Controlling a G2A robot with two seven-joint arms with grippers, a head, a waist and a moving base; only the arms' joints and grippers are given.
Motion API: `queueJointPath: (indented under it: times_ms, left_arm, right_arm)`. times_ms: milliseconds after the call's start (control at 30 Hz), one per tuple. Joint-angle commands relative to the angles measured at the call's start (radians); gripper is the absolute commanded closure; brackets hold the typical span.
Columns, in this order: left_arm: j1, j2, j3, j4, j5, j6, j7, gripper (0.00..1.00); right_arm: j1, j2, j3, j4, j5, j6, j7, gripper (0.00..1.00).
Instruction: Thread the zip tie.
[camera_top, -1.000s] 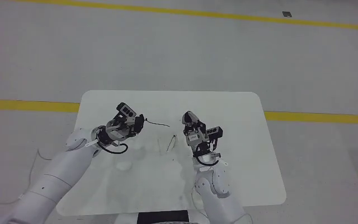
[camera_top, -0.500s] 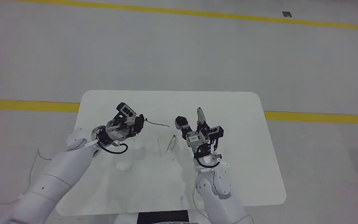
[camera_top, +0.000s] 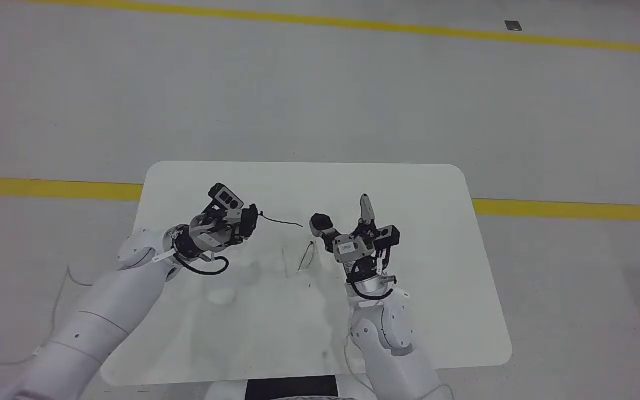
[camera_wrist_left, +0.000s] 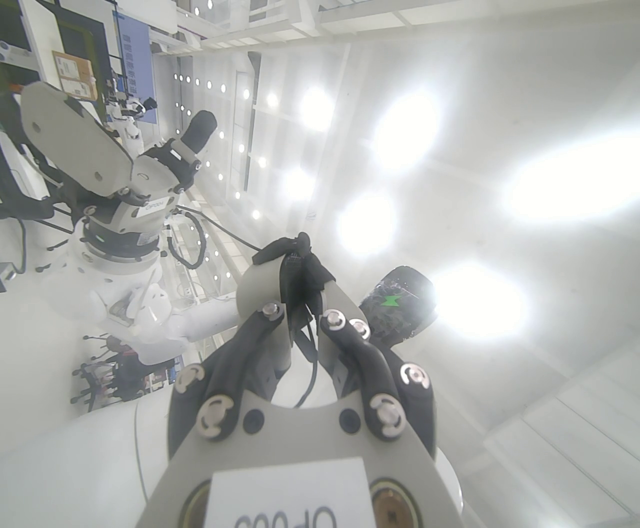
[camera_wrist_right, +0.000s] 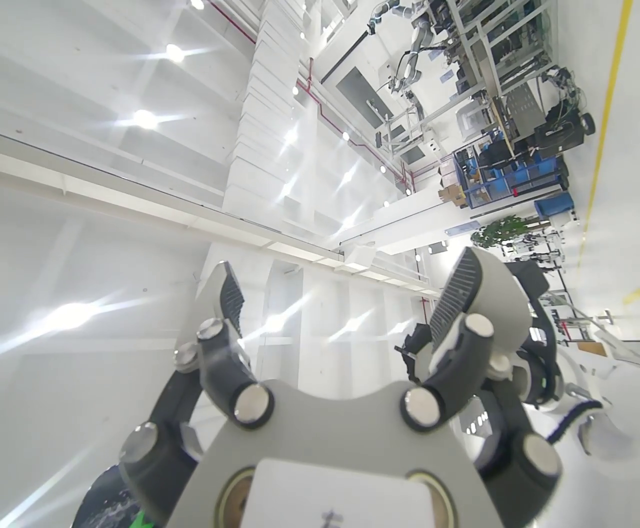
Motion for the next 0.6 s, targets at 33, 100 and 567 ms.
queueJointPath:
  times_ms: [33,100,567]
  left_arm:
    - [0.0,0.0,0.0,0.0,0.0,0.0,0.0,1.0]
    - [0.0,0.0,0.0,0.0,0.0,0.0,0.0,1.0]
    - [0.0,0.0,0.0,0.0,0.0,0.0,0.0,1.0]
  right_arm:
    - [0.006,0.001,0.008,-0.002,-0.018,0.001,-0.004,0.0]
    - [0.01,0.004,0.024,-0.006,-0.062,-0.001,-0.003,0.0]
    - [-0.007,0.022,0.168,-0.057,-0.268,-0.001,0.013,0.0]
